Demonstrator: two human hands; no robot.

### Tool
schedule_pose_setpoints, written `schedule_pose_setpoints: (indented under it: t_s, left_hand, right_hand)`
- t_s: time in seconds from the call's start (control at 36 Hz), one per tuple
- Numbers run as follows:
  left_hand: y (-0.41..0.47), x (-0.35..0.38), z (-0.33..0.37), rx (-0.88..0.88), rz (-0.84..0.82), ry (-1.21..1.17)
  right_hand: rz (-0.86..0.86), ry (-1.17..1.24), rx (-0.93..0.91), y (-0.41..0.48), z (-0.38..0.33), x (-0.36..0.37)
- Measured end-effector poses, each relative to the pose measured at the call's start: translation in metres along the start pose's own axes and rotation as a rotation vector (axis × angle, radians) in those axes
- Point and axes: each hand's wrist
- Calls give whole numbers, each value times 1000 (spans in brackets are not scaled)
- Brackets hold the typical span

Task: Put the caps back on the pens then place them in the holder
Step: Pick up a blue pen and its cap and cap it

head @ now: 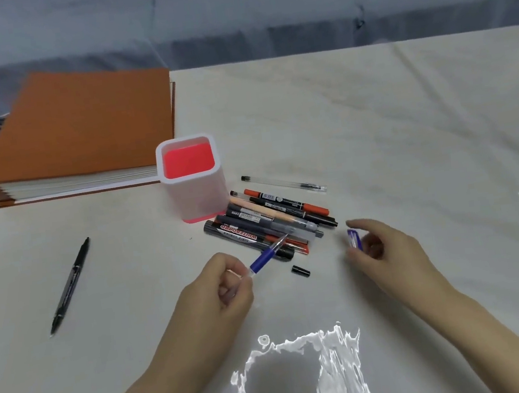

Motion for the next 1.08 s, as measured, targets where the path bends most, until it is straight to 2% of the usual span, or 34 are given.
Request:
schedule_pose_setpoints:
  t_s: [0.17, 0.25, 0.36, 0.72, 0.97, 1.08]
  left_hand:
    - [1, 2, 4, 41, -5, -35]
    - [1, 2, 6, 44, -6, -61]
    - [-2, 3, 9, 38, -15, -79]
    - [-6, -1, 13, 27, -29, -106]
    - [-10, -5, 20, 47, -46, -100]
    - [-11, -13, 16, 45, -21, -87]
  right_hand:
    - [78, 737, 59, -10, -37, -9]
    - [102, 943, 35, -15, -51, -9]
    - [94, 920, -31, -18, -60, -1]
    - [113, 959, -16, -21, -73, 11]
    - [-28, 829, -86, -23, -75, 12]
    - [-169, 760, -132, -18, -77, 8]
Point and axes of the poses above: each hand's wrist, its own y-axis towards the middle knuckle, its own x-axis out of the palm, z = x × y, and after that the axes turned 4 degrees about -x, right-handed
